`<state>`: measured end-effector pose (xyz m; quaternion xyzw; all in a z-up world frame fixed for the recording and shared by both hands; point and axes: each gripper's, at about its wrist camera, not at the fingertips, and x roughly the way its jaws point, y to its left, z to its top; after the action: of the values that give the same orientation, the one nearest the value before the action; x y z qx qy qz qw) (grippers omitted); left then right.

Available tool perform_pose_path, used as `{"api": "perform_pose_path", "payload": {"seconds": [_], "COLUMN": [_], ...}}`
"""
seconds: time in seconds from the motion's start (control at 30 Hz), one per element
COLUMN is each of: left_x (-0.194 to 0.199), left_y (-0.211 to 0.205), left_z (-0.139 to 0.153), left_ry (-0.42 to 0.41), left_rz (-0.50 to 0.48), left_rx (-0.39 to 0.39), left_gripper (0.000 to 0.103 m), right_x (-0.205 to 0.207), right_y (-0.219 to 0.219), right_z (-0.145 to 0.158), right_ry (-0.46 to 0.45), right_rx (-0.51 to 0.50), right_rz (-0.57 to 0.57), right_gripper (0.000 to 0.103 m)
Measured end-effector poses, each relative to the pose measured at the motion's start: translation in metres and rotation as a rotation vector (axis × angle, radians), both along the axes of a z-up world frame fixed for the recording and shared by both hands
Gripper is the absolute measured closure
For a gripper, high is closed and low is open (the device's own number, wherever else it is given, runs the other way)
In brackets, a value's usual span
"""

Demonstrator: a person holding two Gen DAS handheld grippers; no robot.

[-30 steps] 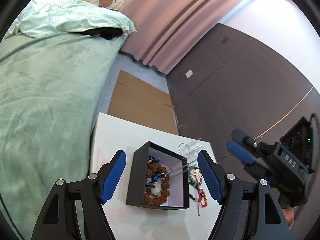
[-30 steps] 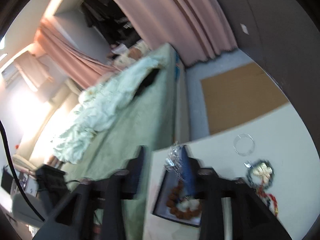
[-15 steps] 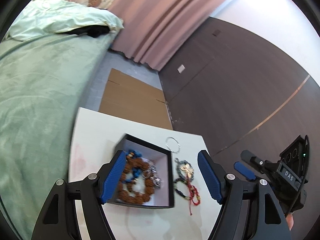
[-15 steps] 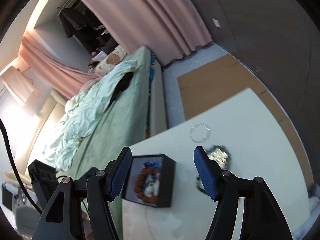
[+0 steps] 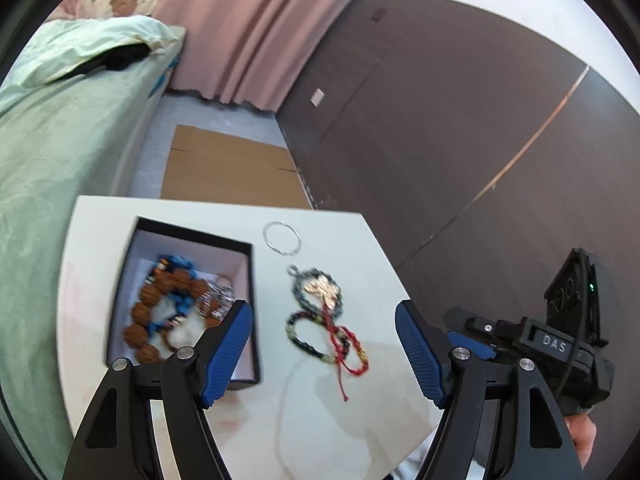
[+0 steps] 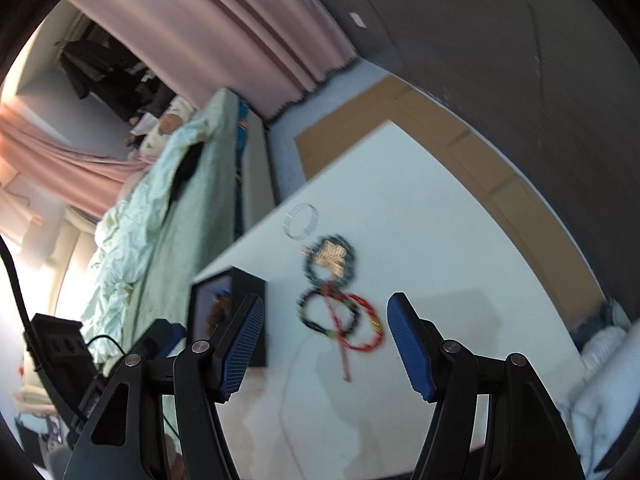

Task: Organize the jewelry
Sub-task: 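Move both tools back over the remaining bracelets on the table, then close the left tool on the red string bracelet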

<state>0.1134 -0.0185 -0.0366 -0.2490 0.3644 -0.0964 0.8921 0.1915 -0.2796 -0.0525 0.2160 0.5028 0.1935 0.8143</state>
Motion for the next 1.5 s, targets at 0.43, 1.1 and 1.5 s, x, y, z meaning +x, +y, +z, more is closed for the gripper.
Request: {"api": "perform_pose_path", "payload": {"seconds": [0.43,1.1,1.5], "left_x": [0.022,0.029,0.027], "left_y": [-0.076,-0.123,-0.095], "left_z": [-0.039,-0.087,-0.086], "left_ry": [0.133,0.186,0.215], "left_rz": [-0.140,0.015,0.015], "left_rx": [0.119,0.505,0.466], "left_gripper": [0.044,0.044,0.095], "right_x": [-0.001,0.004,0.004], "right_y": [-0.054,-0.074,-0.063], "right_z": [0.001,0.001,0.002], "right_ry": [0.015,0.039,0.038], "right_rx": [0.087,0.141,0.103], "right_rz": [-0.078,-0.094,-0.071], "right_gripper": [0.038,0.038,0.038]}}
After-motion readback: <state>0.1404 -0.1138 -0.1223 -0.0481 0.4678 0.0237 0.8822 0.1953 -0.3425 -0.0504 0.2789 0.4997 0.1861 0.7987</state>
